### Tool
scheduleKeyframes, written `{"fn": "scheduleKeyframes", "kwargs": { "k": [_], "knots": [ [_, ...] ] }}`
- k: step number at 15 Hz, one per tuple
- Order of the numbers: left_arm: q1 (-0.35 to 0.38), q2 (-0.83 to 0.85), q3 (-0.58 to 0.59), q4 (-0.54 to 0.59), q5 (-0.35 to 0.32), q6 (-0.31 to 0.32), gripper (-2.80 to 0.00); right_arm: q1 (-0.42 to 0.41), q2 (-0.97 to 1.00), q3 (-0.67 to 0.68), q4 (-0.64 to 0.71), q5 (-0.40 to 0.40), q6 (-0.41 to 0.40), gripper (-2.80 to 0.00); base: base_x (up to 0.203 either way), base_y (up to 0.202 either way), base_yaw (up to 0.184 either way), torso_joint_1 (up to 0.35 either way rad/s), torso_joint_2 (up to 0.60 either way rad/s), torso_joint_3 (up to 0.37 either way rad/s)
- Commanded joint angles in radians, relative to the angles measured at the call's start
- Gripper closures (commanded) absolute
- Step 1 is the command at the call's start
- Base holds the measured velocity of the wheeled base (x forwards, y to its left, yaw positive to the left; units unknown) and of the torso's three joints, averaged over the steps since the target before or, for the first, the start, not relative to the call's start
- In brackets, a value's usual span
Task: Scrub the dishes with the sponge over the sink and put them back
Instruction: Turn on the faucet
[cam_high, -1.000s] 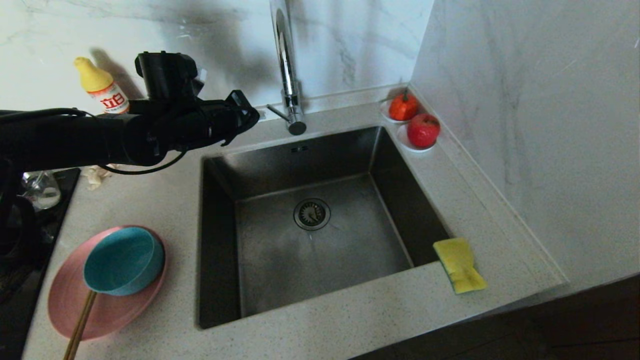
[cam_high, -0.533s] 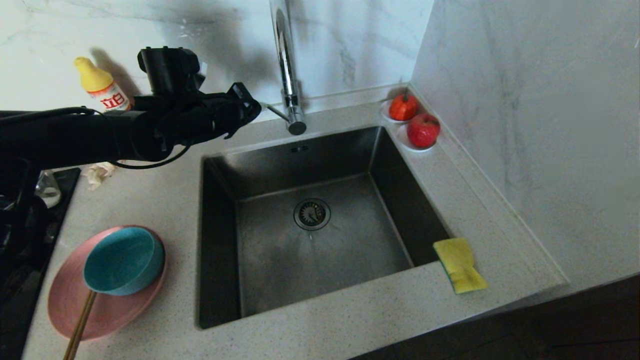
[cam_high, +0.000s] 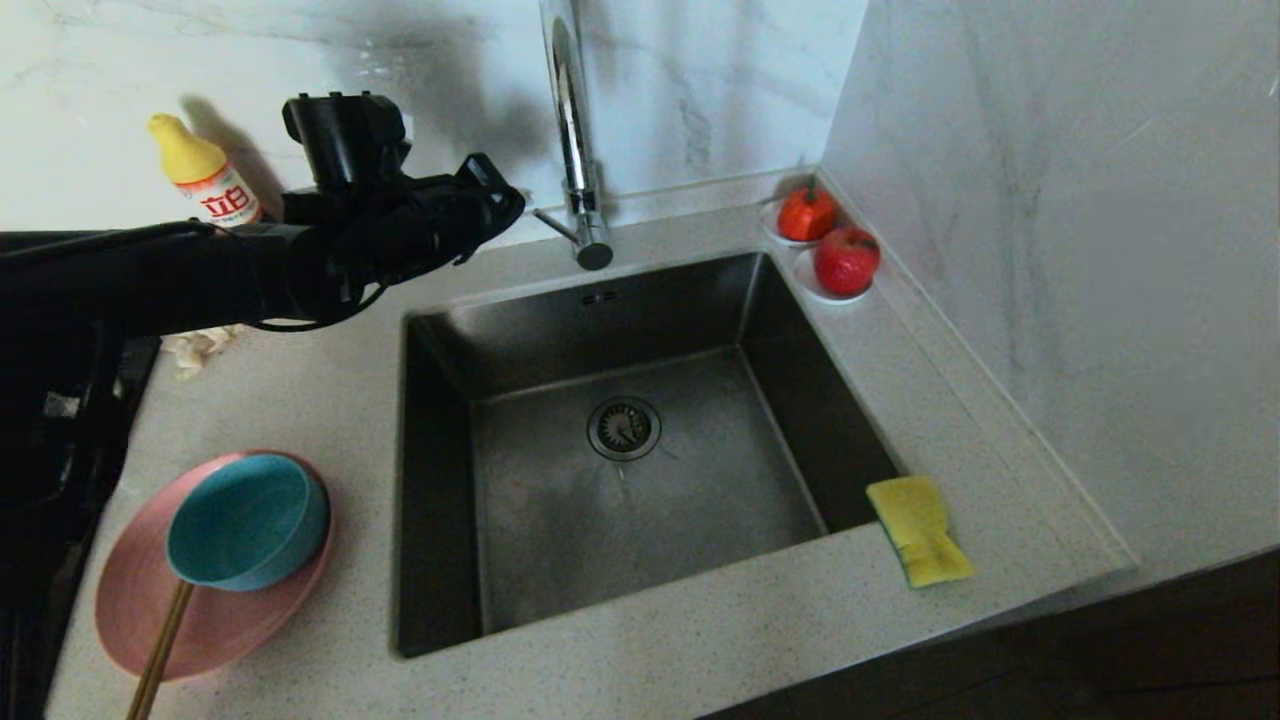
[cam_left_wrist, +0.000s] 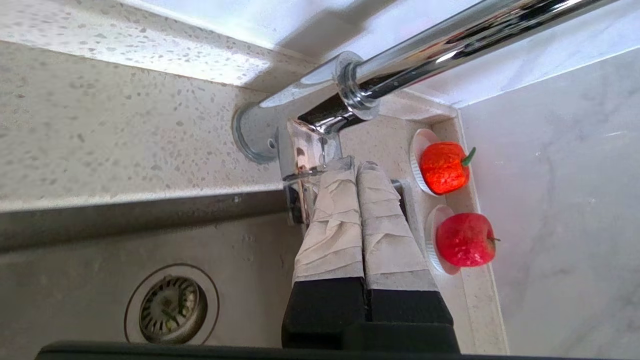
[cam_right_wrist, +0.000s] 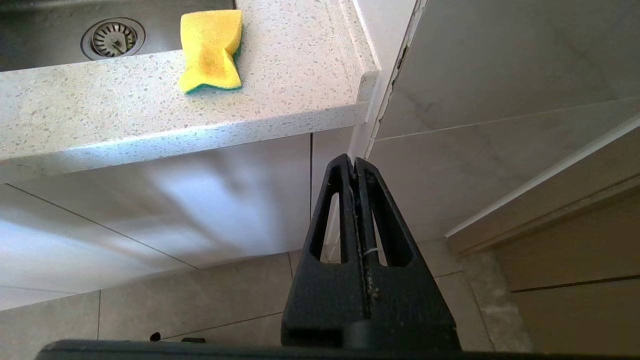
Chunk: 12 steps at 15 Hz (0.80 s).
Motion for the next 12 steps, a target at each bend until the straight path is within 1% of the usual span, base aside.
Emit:
{"fn": "scheduleKeyframes", "kwargs": {
  "k": [1, 4, 9, 12],
  "knots": [
    [-0.001, 0.031, -0.001, -0.022, 0.000, -0.004, 0.00, 0.000, 0.001, 0.000, 0.000, 0.000, 0.000, 0.00, 0.000, 0.000, 0.000, 0.000, 0.00, 0.000],
    [0.000, 0.051, -0.001, -0.083, 0.000, -0.004, 0.00, 0.000, 0.001, 0.001, 0.000, 0.000, 0.000, 0.00, 0.000, 0.000, 0.000, 0.000, 0.00, 0.000],
    [0.000, 0.060, -0.001, -0.088, -0.001, -0.002, 0.00, 0.000, 0.000, 0.000, 0.000, 0.000, 0.000, 0.00, 0.000, 0.000, 0.000, 0.000, 0.00, 0.000],
    [0.000, 0.069, -0.001, -0.115, -0.008, -0.005, 0.00, 0.000, 0.000, 0.000, 0.000, 0.000, 0.000, 0.00, 0.000, 0.000, 0.000, 0.000, 0.00, 0.000]
  ]
}}
